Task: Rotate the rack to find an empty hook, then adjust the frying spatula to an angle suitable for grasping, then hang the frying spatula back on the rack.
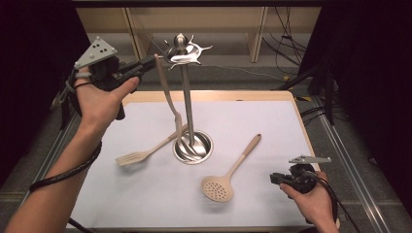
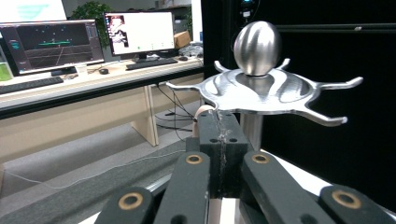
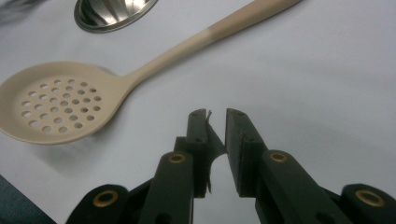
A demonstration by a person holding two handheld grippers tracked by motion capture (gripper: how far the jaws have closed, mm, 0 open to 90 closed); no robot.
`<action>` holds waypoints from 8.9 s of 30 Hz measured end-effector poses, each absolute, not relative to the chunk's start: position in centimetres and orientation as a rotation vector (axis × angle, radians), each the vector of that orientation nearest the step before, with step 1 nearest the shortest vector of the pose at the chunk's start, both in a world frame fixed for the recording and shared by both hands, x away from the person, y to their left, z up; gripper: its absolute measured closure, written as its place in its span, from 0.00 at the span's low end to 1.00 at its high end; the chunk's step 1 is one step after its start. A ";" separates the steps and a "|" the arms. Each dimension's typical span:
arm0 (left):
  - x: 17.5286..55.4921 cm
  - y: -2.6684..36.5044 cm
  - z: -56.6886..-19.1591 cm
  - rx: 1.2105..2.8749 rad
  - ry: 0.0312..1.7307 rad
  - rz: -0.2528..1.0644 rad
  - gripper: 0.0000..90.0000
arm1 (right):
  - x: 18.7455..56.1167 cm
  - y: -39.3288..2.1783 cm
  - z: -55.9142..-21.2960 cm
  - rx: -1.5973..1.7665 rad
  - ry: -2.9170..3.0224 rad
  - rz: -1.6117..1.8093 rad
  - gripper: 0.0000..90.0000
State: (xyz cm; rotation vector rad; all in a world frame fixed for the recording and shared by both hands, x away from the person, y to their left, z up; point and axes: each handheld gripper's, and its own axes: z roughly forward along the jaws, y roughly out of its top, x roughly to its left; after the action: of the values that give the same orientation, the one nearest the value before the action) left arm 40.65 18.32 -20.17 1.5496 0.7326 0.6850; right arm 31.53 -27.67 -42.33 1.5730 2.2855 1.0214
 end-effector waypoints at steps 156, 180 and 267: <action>31.6 28.7 -42.8 2.634 0.566 0.239 0.63 | 31.5 -27.4 -42.3 1.579 2.310 1.028 0.78; 35.1 26.9 -39.9 2.404 1.030 0.191 0.47 | 31.6 -27.7 -42.4 1.621 2.334 1.116 0.77; 41.6 20.4 -46.0 2.699 1.264 0.169 0.87 | 31.9 -27.4 -42.4 1.651 2.363 1.098 0.78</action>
State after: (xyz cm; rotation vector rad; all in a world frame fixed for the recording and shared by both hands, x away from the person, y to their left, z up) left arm 41.59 20.41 -46.00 2.6992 1.2640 0.1689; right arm 31.92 -27.38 -42.36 1.6509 2.3633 1.0976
